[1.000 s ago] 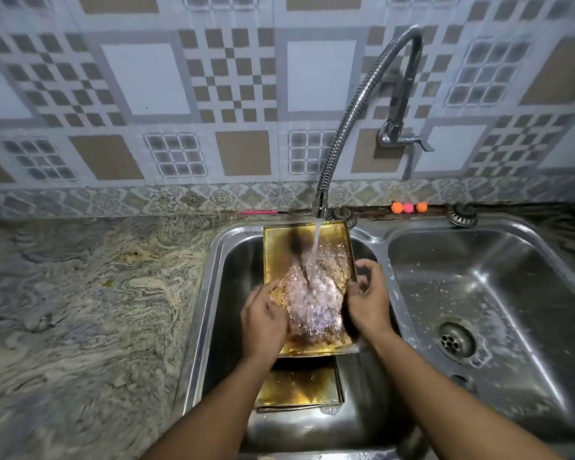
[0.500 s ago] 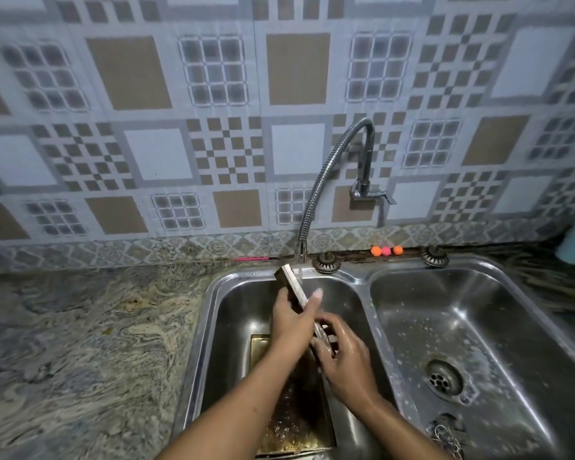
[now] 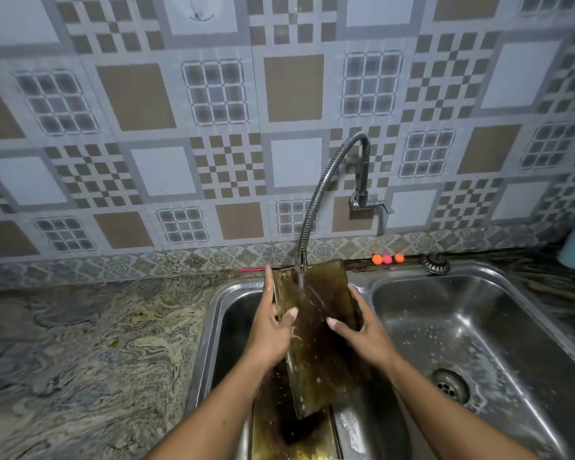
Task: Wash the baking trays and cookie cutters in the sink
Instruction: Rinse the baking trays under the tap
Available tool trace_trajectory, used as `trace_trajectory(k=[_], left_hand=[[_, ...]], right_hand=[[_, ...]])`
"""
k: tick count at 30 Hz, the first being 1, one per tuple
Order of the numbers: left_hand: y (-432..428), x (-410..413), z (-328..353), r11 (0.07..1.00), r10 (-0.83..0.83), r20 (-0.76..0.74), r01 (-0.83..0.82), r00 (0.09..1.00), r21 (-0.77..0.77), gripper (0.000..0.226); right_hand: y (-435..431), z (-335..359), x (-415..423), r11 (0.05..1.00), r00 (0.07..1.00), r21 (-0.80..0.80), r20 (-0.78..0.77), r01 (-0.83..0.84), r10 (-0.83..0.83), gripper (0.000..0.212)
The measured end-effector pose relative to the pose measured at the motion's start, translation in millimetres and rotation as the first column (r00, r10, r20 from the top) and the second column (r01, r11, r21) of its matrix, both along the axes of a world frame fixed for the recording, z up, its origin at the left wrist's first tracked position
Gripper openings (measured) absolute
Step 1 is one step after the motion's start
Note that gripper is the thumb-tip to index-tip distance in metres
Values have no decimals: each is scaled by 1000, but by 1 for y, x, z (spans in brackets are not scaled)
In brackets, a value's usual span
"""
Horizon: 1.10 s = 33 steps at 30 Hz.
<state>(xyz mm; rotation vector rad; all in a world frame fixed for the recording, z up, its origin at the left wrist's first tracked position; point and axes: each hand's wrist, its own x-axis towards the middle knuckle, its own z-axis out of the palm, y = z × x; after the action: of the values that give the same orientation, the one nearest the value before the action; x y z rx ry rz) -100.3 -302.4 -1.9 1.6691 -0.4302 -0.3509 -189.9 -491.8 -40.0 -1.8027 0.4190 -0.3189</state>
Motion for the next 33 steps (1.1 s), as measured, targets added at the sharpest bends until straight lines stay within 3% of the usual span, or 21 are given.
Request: trace_trajectory(k=[3, 5, 10, 17, 21, 30, 33], left_hand=[[7, -10, 4, 982, -33, 211, -8, 977, 191, 97], [12, -13, -1, 960, -88, 320, -5, 943, 281, 93], [6, -6, -10, 935, -144, 429, -19, 892, 354, 93], [38, 7, -32, 930, -73, 413, -88, 908, 356, 85], [57, 18, -44, 939, 51, 291, -145, 955, 311, 90], [70, 36, -41, 936, 190, 191, -237, 963, 262, 89], [59, 37, -43, 952, 235, 110, -251, 966, 173, 92]], right_hand=[[-2, -2, -13, 974, 997, -220, -56, 48, -62, 97], [-1, -3, -26, 951, 991, -284, -17, 120, -131, 101], [3, -8, -47, 909, 984, -382, 15, 168, -176, 104], [25, -14, -38, 853, 999, -521, -1, 35, -41, 102], [44, -8, -23, 858, 1000, -514, 9, -21, 29, 102], [50, 22, 8, 827, 991, -554, 28, -94, 131, 95], [42, 29, 15, 815, 988, -570, 31, -104, 148, 87]])
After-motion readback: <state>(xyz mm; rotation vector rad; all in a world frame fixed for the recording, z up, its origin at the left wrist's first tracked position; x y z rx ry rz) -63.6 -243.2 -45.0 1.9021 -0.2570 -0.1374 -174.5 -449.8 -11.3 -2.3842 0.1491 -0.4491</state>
